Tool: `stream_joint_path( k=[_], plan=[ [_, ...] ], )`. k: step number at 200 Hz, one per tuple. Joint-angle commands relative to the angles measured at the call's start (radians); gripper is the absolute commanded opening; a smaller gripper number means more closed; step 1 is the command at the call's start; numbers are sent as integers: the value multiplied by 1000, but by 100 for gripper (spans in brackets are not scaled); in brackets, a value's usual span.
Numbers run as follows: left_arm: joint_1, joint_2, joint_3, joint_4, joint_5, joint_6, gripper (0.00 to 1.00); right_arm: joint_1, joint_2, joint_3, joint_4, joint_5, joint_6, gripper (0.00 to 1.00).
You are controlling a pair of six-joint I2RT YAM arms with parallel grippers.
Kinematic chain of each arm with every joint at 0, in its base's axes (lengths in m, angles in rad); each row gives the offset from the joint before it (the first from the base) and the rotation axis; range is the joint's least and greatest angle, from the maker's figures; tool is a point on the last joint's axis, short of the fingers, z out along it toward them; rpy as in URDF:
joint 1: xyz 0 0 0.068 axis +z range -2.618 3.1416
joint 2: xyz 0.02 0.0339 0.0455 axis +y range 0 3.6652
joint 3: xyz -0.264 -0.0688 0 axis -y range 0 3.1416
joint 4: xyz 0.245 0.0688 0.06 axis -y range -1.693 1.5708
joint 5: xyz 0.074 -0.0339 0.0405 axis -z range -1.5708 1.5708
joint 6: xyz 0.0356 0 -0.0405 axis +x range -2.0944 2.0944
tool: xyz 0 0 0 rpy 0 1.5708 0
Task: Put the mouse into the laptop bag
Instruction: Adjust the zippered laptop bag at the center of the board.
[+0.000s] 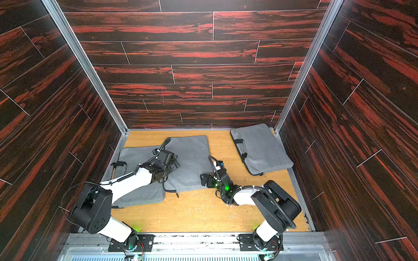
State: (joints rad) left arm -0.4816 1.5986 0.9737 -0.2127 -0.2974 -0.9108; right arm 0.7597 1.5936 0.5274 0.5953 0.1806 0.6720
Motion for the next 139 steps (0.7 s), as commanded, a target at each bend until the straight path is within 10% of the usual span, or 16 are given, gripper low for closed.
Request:
stream_joint_path(
  k=[1,139],
  plan=[
    [0,79,99,-60,32,48,87,56,-6,10,-118,24,47,96],
    [133,378,324,-26,125,106,84,14,289,320,-252,80,43,93]
  ],
)
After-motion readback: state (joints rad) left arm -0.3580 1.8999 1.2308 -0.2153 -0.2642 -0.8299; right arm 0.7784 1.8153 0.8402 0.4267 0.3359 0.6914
